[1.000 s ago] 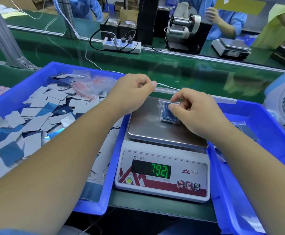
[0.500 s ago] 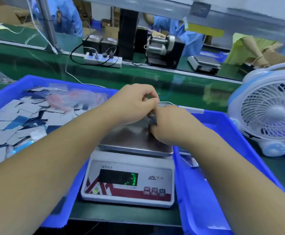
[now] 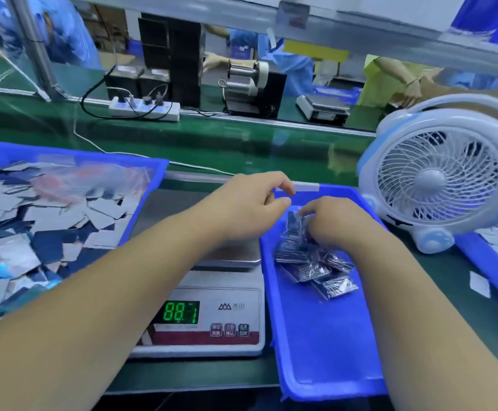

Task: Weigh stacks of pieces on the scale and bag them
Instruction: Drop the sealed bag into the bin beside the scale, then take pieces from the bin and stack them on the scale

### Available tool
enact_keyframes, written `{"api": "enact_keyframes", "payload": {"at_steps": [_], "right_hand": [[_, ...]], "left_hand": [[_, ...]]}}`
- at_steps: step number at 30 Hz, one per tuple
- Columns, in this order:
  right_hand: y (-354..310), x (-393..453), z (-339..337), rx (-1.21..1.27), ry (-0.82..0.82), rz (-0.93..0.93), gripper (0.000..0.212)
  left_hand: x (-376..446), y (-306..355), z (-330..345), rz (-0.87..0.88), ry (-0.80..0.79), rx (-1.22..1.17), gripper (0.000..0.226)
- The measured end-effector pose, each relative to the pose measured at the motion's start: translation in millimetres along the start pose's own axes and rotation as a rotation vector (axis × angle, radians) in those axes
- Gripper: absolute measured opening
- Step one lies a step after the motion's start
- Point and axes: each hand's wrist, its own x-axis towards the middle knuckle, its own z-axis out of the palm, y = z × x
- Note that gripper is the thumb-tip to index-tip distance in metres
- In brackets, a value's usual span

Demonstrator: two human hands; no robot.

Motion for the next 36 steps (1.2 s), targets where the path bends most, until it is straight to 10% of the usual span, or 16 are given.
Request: {"api": "enact_keyframes", "payload": {"at_steps": [18, 24, 32, 36], "right_hand": [[-149, -39, -5, -0.144, 0.136, -0.522, 0.003], [-173, -40, 7, -0.060, 0.250, -0.561, 0.016], [-169, -38, 18, 0.187, 0.325, -0.608, 0.017], [-167, -38, 18, 0.278, 0.340, -0.631, 0.015]], "left_hand": [[-48, -70, -81, -0.358, 0.167, 0.116, 0.025], [-82, -127, -147, -0.631, 0.346, 0.228, 0.023], [-103, -164, -163, -0.705, 0.011, 0.423, 0.017], [-96, -164, -144, -0.615, -0.175, 0.369, 0.060]]}}
